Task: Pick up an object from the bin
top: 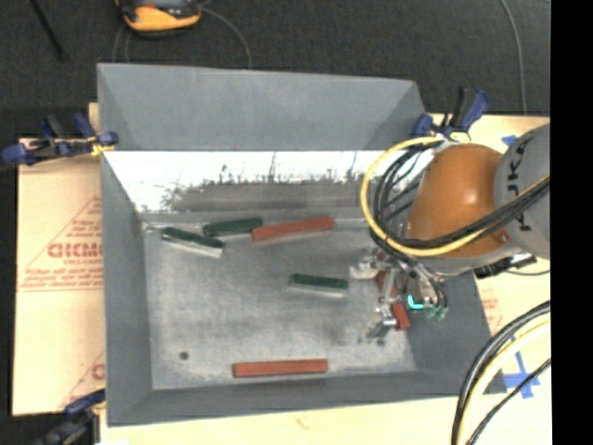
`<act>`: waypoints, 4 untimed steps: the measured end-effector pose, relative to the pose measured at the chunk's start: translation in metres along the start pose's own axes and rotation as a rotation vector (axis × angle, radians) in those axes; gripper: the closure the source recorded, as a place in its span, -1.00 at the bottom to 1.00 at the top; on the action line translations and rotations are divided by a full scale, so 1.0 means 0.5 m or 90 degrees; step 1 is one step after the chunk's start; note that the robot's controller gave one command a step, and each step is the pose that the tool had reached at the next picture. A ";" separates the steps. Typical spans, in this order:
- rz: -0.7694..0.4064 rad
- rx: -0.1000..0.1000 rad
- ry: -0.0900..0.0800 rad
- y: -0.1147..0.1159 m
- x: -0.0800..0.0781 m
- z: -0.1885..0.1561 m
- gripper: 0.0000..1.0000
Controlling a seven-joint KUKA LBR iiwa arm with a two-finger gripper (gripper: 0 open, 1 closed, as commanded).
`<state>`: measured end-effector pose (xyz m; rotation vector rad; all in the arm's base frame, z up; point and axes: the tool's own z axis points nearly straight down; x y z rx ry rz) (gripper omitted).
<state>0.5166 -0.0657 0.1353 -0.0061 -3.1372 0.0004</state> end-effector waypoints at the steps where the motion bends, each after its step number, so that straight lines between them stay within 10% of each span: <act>1: -0.001 0.000 -0.005 0.000 -0.004 -0.008 -1.00; 2: 0.080 0.000 -0.006 0.144 -0.070 0.095 1.00; 3: 0.079 0.000 -0.006 0.144 -0.070 0.095 1.00; 4: 0.106 -0.001 -0.006 0.125 -0.068 -0.308 1.00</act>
Offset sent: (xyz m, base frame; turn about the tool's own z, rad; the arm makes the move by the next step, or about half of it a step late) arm 0.0342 0.0725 -0.0480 0.1276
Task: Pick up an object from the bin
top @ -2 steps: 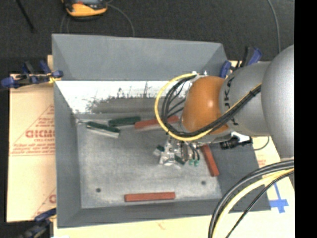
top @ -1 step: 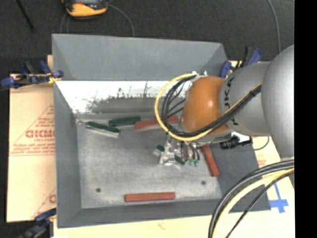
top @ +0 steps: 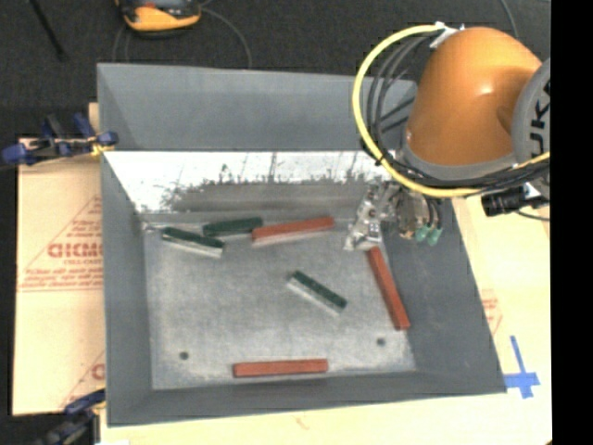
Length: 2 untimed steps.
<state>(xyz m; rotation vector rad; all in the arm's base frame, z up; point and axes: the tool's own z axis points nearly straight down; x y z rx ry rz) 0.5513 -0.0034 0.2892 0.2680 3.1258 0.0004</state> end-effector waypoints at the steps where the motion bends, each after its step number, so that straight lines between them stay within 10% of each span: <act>1: 0.000 0.000 -0.001 0.000 -0.001 -0.003 1.00; 2: 0.106 0.000 0.001 0.016 0.007 0.249 -1.00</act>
Offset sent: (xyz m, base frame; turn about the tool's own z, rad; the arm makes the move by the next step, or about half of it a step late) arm -0.0024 0.0091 -0.1248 0.1692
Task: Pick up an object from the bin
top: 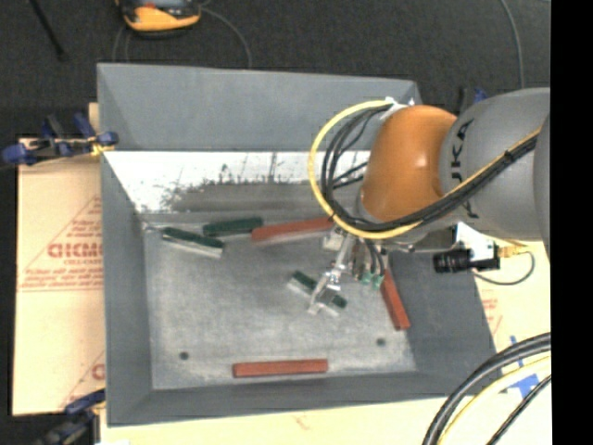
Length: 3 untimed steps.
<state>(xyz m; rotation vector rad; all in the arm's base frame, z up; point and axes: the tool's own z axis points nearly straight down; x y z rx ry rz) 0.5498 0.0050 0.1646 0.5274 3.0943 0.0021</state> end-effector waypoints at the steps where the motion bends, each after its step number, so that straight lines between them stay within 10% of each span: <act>1: 0.000 0.001 0.000 -0.001 0.001 0.000 -1.00; 2: -0.036 -0.001 0.003 -0.032 -0.013 0.168 1.00; 3: -0.037 -0.001 0.003 -0.032 -0.013 0.168 1.00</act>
Offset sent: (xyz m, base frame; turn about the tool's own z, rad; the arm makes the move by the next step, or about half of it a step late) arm -0.0019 -0.0174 -0.0923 -0.0554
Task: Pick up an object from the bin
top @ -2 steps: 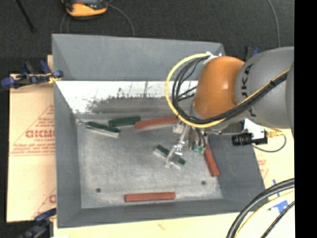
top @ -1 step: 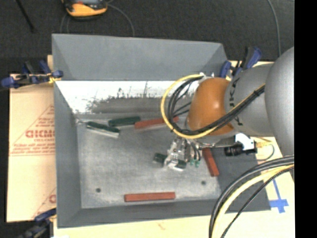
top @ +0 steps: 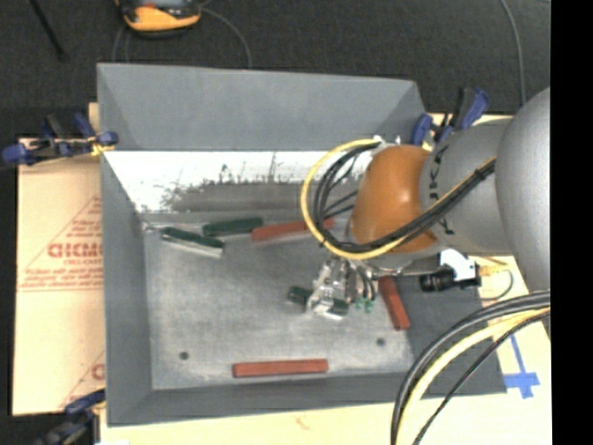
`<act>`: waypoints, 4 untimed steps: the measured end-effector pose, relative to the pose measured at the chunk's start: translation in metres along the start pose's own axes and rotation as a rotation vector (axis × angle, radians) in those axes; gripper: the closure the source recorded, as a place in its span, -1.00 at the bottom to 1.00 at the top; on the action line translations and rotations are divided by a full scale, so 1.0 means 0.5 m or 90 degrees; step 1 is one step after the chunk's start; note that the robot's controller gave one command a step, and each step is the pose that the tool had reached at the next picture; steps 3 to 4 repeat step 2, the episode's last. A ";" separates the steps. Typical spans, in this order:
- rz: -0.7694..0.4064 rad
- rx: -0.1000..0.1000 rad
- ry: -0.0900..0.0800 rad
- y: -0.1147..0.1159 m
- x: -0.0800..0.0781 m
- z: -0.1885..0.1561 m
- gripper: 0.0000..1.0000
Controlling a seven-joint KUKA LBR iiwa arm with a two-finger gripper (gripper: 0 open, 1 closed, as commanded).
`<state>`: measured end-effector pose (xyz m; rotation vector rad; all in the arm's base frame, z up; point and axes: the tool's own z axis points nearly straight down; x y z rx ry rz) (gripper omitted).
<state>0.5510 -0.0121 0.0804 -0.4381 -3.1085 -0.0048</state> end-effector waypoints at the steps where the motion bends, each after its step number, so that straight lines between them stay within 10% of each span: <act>1: 0.004 0.003 0.001 0.005 0.011 -0.064 1.00; 2: 0.002 0.002 -0.004 0.020 -0.028 -0.312 1.00; 4: 0.002 0.002 -0.004 0.020 -0.028 -0.312 1.00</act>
Offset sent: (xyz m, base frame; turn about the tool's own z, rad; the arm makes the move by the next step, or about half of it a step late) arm 0.0155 0.0065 0.1553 0.0082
